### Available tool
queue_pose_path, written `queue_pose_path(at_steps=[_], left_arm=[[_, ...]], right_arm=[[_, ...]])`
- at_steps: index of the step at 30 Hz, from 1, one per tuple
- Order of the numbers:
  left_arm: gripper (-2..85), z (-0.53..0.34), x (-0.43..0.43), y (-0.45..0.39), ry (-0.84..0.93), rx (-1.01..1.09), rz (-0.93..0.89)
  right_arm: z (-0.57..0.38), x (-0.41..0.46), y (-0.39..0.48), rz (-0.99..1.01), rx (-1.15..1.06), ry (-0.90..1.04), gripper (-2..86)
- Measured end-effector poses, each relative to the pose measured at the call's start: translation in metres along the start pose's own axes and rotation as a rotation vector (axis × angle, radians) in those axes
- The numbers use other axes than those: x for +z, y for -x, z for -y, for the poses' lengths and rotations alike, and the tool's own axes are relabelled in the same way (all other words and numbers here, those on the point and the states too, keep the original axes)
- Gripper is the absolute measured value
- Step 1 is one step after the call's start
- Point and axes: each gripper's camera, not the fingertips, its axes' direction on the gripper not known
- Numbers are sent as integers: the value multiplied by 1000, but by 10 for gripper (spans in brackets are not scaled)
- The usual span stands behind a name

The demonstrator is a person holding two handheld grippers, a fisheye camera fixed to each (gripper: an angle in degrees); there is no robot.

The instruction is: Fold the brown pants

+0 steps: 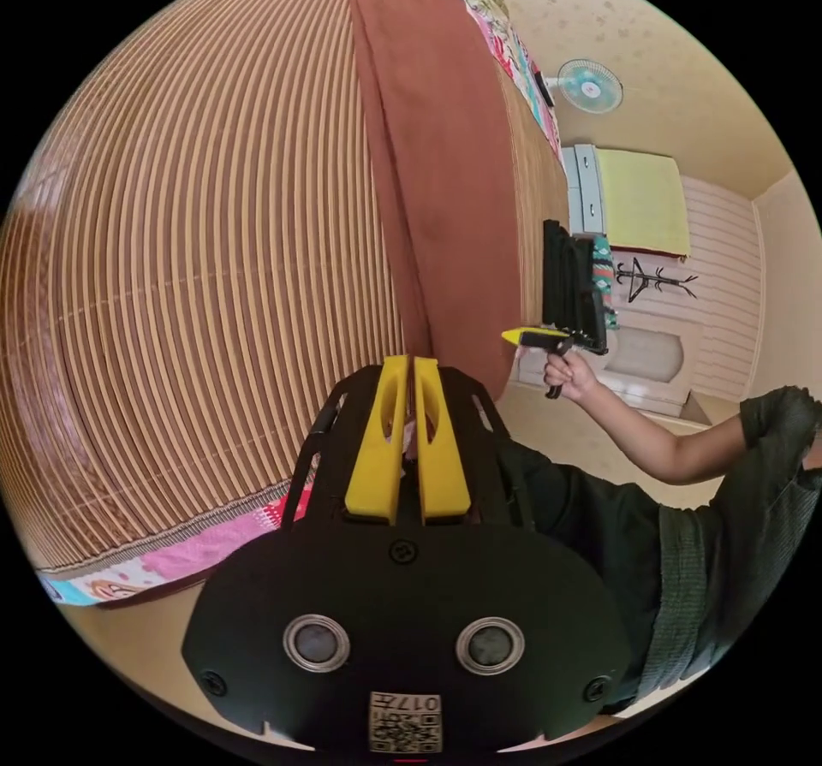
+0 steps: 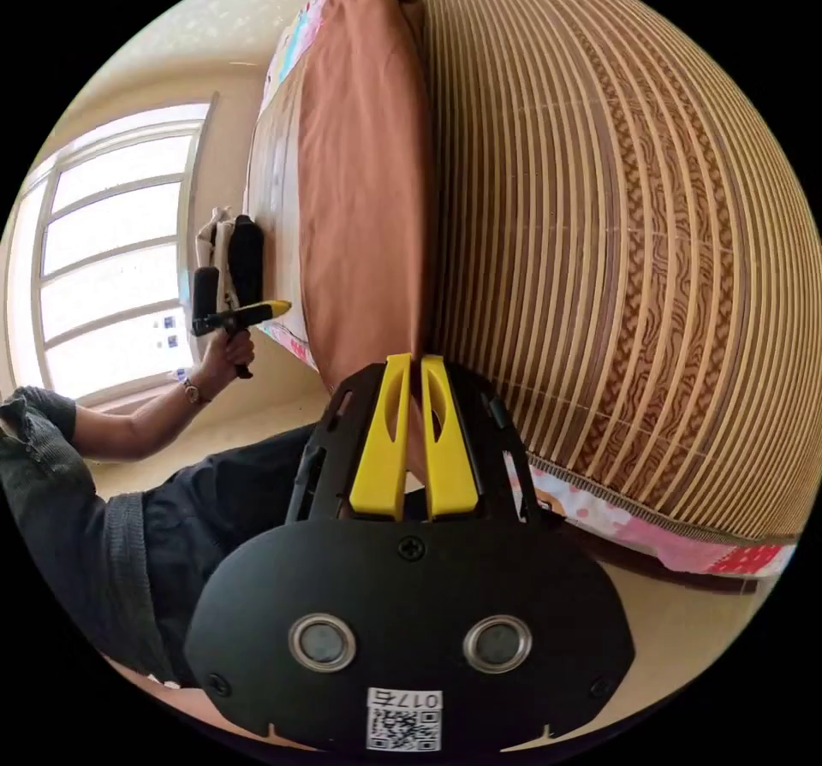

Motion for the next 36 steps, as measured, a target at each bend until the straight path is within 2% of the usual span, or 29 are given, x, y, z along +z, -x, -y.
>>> queue_pose_path(at_steps=[2, 4, 8, 10, 12, 14, 19, 22, 27, 32, 34, 36], left_arm=[[71, 12, -10, 1, -101, -23, -41], [84, 21, -11, -5, -149, 1, -57], [86, 40, 9, -25, -151, 42, -47], [86, 44, 18, -33, -157, 47, -45], [87, 48, 28, -39, -146, 47, 7], [91, 55, 51, -46, -71, 54, 130], [49, 68, 68, -58, -11, 20, 287], [63, 66, 70, -65, -24, 15, 257], [80, 51, 80, -73, -46, -1, 316], [75, 39, 97, -74, -42, -13, 246], [24, 37, 100, -72, -15, -18, 230], [7, 31, 88, -74, -68, 24, 104]], right_arm=[[1, -4, 6, 5, -19, -7, 23], [-1, -9, 3, 67, 4, -27, 24], [-11, -20, -13, 225, 97, -97, 23], [-20, -26, -8, 369, 57, -151, 22], [-34, -24, -9, 578, 65, -227, 22], [-44, -18, -20, 638, 153, -276, 21], [-46, -16, -28, 603, 245, -322, 22], [-42, -20, -23, 568, 234, -302, 22], [-38, -16, -16, 544, 251, -272, 23], [-43, -5, -12, 572, 278, -288, 23], [-45, -1, -8, 579, 269, -291, 23], [-50, -5, 10, 584, 165, -314, 24]])
